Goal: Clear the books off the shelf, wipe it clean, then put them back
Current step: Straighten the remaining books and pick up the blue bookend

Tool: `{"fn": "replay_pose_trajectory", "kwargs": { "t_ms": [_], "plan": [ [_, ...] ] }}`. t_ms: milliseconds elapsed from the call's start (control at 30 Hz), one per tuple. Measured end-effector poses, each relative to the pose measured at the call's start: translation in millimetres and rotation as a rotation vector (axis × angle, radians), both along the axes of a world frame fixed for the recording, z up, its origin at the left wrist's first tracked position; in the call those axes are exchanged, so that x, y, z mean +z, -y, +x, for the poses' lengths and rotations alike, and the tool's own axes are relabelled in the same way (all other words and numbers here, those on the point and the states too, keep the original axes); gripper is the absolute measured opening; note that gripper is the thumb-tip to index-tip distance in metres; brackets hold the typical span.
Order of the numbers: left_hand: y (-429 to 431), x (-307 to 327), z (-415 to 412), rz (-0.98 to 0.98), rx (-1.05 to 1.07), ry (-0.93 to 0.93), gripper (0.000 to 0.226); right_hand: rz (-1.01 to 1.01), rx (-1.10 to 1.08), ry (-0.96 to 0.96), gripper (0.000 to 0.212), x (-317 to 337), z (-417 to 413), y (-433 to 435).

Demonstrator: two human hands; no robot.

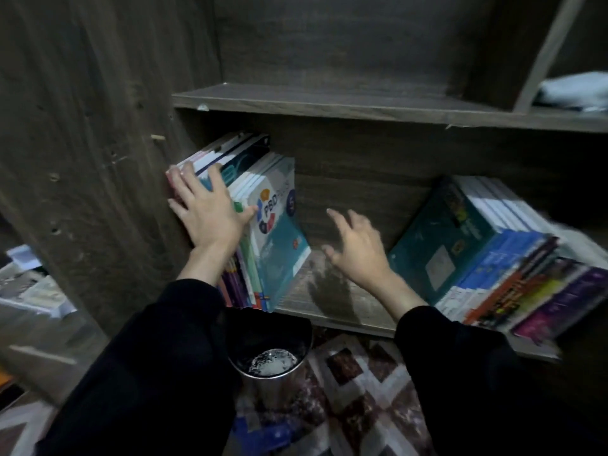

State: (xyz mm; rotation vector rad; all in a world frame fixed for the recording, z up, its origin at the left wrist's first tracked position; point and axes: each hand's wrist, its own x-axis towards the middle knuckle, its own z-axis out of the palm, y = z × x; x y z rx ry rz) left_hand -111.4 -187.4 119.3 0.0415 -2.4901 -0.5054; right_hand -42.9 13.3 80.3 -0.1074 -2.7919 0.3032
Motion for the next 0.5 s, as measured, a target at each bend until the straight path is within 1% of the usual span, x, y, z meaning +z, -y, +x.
{"fn": "replay_pose_trajectory", "kwargs": {
  "t_ms": [67, 133, 267, 333, 400, 467, 500],
  "plan": [
    [-4.7, 2.9, 0.4, 0.022, 0.010, 0.021, 0.085, 0.102, -0.139, -0.075, 0.063, 18.1, 12.7, -28.2],
    [-9.3, 5.8, 1.6, 0.050, 0.017, 0.043, 0.085, 0.139, -0.259, -0.112, 0.060, 32.0, 24.8, -58.9],
    [-11.9, 6.8, 2.9, 0.070, 0.022, 0.045, 0.085, 0.180, -0.460, -0.127, 0.062, 45.8, 48.8, -112.5],
    [-10.7, 5.6, 2.7, 0.058, 0.017, 0.039, 0.086, 0.178, -0.566, -0.089, 0.066, 50.2, 60.2, -128.6],
    [-10.1, 4.8, 2.5, 0.051, 0.019, 0.037, 0.087, 0.134, -0.662, 0.011, 0.065, 55.0, 68.2, -138.1],
    [-10.2, 4.4, 2.3, 0.050, 0.021, 0.034, 0.088, 0.108, -0.706, 0.133, 0.062, 57.7, 71.6, -141.3],
    [-10.3, 4.3, 2.4, 0.049, 0.021, 0.034, 0.089, 0.109, -0.700, 0.159, 0.060, 57.3, 71.2, -142.1]
  ]
}}
